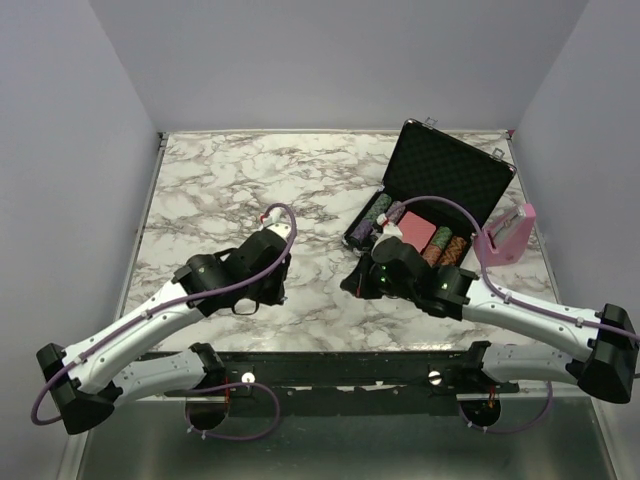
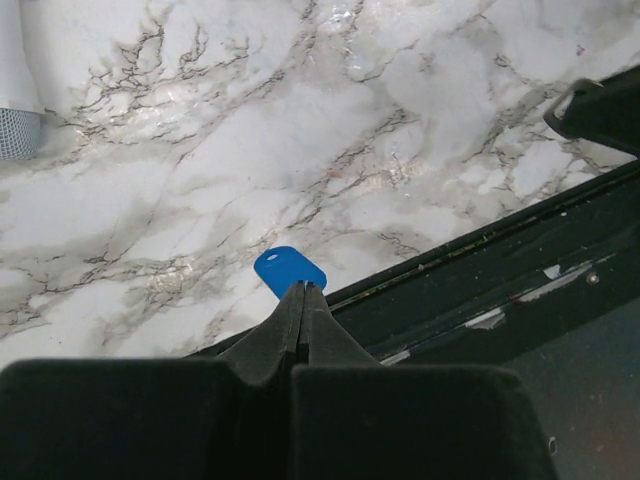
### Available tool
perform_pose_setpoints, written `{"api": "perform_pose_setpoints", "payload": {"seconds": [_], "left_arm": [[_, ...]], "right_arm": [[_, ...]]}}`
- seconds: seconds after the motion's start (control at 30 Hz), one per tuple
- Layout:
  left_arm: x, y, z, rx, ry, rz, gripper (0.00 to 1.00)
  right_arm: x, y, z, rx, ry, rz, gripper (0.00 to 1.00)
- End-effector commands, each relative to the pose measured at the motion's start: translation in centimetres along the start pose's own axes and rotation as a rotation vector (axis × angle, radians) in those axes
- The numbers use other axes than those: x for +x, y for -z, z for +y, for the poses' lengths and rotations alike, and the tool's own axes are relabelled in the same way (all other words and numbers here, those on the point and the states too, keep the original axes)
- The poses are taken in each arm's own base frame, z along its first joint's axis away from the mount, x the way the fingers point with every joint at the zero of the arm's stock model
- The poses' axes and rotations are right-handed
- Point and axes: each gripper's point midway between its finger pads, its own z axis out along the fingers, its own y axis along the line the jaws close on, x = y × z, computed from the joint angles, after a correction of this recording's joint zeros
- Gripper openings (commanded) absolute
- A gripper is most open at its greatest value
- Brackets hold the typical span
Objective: Remove the keys from the keyring
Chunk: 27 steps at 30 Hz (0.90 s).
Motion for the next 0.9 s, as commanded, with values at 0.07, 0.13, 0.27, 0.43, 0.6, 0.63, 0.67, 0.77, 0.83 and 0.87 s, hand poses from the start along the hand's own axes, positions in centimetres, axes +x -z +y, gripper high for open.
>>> {"api": "perform_pose_setpoints", "payload": {"seconds": [0.07,0.13,0.27,0.43,0.6,0.63,0.67,0.77,0.83,0.87], "left_arm": [[-0.2,-2.3,0.9,-0.024,0.02,0.031,0.0],[-0.4,-2.9,1.3,-0.044,0.031,0.033,0.0],[-0.9,-3.9,2.2,-0.09,0.048,0.036,0.0],[-1.5,-4.7,2.4,-0.101,0.058,0.034,0.67],[-1.8,-4.0,2.7,-0.11,0.069,0.016,0.96],[-1.8,-3.9,2.8,-0.112,0.069,0.015,0.97],[-1.7,-3.7,2.9,-0.117,0.07,0.012,0.98],[-1.6,-2.6,3.4,-0.121,0.076,-0.02,0.98],[-1.5,-1.8,3.7,-0.122,0.082,-0.044,0.98],[-1.5,-1.4,3.9,-0.119,0.087,-0.06,0.98]], "right_arm": [[0.3,0.4,1.1,-0.071,-0.039,0.007,0.01],[0.1,0.7,1.1,-0.078,-0.036,-0.003,0.01],[0.2,0.9,1.2,-0.093,-0.039,-0.007,0.01],[0.2,1.0,1.5,-0.11,-0.04,-0.003,0.01],[0.3,0.9,1.3,-0.106,-0.04,-0.005,0.01],[0.3,0.9,1.3,-0.107,-0.04,-0.006,0.01],[0.4,0.8,1.3,-0.109,-0.042,-0.004,0.01],[0.8,0.6,1.3,-0.116,-0.045,0.008,0.01],[1.1,0.3,1.2,-0.117,-0.049,0.019,0.01],[1.3,0.1,1.3,-0.118,-0.049,0.026,0.01]]}}
